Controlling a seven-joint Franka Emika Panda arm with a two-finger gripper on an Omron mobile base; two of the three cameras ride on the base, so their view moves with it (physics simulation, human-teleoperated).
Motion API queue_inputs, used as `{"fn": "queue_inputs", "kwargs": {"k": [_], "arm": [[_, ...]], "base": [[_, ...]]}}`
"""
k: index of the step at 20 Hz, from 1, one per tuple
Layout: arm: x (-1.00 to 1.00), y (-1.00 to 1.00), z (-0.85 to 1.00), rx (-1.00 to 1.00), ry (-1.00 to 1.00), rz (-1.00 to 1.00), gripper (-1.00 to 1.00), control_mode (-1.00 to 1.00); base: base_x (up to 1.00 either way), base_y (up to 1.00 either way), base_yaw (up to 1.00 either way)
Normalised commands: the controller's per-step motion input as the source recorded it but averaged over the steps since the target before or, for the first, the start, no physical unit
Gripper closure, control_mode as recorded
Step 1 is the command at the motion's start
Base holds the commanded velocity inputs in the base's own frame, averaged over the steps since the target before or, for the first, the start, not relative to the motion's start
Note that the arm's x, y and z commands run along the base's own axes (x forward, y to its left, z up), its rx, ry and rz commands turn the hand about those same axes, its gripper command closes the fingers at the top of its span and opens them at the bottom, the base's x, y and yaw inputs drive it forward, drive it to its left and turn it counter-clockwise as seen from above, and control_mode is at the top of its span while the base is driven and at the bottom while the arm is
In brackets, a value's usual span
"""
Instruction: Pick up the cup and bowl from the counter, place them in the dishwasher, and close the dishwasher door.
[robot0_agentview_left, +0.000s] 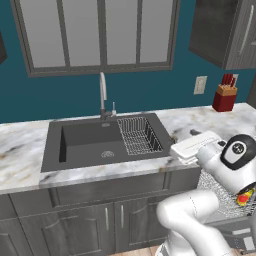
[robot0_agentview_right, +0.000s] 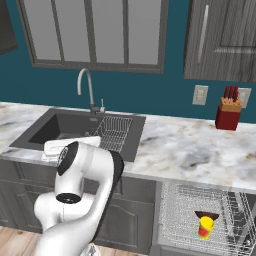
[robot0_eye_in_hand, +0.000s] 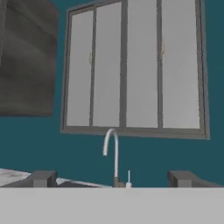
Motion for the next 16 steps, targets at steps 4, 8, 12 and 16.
{"fn": "queue_inputs", "kwargs": {"k": [4,8,12,16], "arm": [[-0.54,-0.30,-0.18,-1.00,0.21,0.21,-1.00,-1.00],[-0.56,-0.52,0.00,-1.00,0.17,0.22,-1.00,-1.00],[-0.58,-0.46,0.00,-1.00,0.15,0.25,-1.00,-1.00],[-0.52,-0.42,0.00,-1.00,0.16,0.26,-1.00,-1.00]], "base": [[0.00,0.00,0.00],[0.00,0.00,0.00],[0.00,0.00,0.00],[0.00,0.00,0.00]]}}
